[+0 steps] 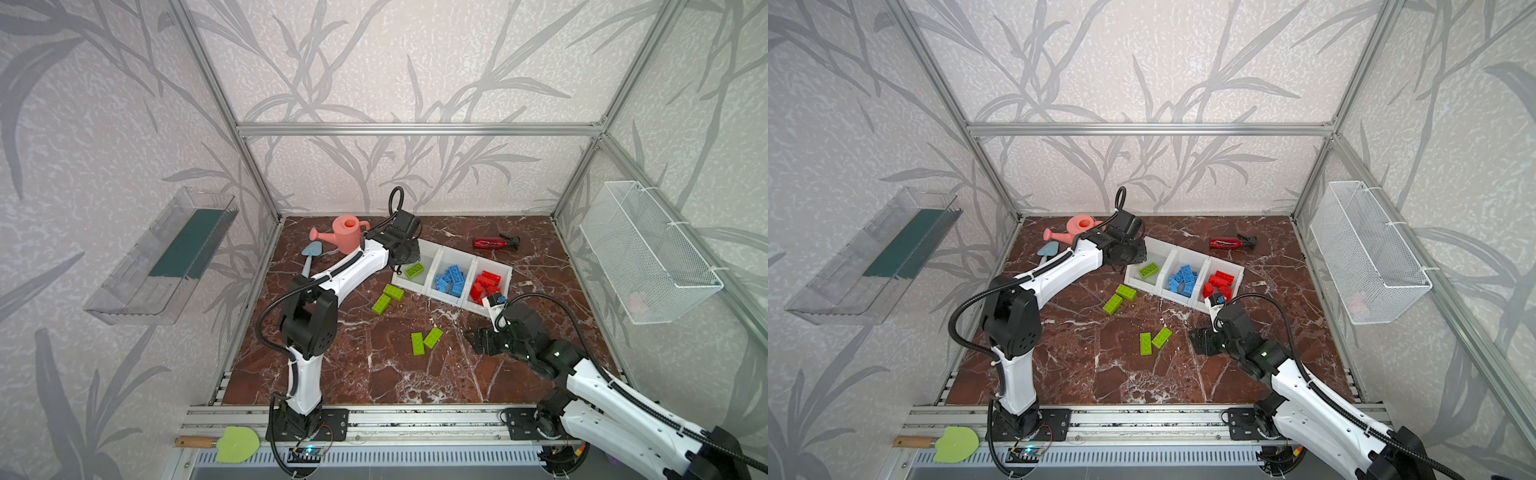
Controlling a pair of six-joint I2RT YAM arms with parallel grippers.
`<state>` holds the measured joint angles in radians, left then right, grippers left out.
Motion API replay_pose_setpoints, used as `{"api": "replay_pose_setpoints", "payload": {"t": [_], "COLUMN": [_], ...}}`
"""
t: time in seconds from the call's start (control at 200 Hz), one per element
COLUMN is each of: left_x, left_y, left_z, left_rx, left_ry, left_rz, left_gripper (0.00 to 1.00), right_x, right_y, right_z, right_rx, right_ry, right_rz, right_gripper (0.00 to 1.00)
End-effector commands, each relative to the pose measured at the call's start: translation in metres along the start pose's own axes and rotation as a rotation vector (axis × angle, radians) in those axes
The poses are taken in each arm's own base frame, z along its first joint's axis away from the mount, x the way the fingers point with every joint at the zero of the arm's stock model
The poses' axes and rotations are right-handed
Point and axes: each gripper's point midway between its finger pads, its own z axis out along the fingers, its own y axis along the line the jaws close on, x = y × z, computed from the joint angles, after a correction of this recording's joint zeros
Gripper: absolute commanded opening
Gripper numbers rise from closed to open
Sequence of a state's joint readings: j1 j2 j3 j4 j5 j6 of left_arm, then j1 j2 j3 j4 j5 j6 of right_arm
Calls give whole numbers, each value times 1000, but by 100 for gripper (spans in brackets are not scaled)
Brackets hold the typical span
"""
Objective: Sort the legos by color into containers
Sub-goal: 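Carry the green brick into the farthest compartment with the left gripper and release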
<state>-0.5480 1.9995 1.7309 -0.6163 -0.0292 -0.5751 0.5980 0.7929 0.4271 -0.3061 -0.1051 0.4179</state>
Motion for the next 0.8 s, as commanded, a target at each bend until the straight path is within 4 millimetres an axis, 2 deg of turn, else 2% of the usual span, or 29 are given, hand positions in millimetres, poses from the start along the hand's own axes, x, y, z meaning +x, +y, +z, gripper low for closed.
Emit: {"api": "replay_pose_setpoints", "payload": {"t": [0.0,0.22,0.32,0.405,0.49,0.58,0.705,0.795], "left_x": [1,-2,-3,-4,-6,-7,-11,-12], "left_y": [-6,-16,-19,-19,-19,-20,-24,-28], "left_z": [9,33,38,38,34,27,5,-19], "left_rx": [0,4,11,11,8,12,28,32], "left_ry": [52,91,100,101,93,84,44,-1], "left_rz": [49,69,71,71,65,61,60,82], "left_gripper": [24,27,34,45,56,61,64,65], "right_x": [10,19,18,17,19,20,18,17], "right_y": [-7,-14,-15,-12,-13,-13,-8,-2], "right_z": [-3,-6,-9,-8,-5,-3,1,6], "right_rx": [16,41,55,45,57,67,75,79], "right_ry": [10,13,11,20,41,57,76,87], "right_rz": [-1,-1,-17,-24,-26,-30,-40,-74], "right_gripper": [79,79,79,79,79,79,79,80]}}
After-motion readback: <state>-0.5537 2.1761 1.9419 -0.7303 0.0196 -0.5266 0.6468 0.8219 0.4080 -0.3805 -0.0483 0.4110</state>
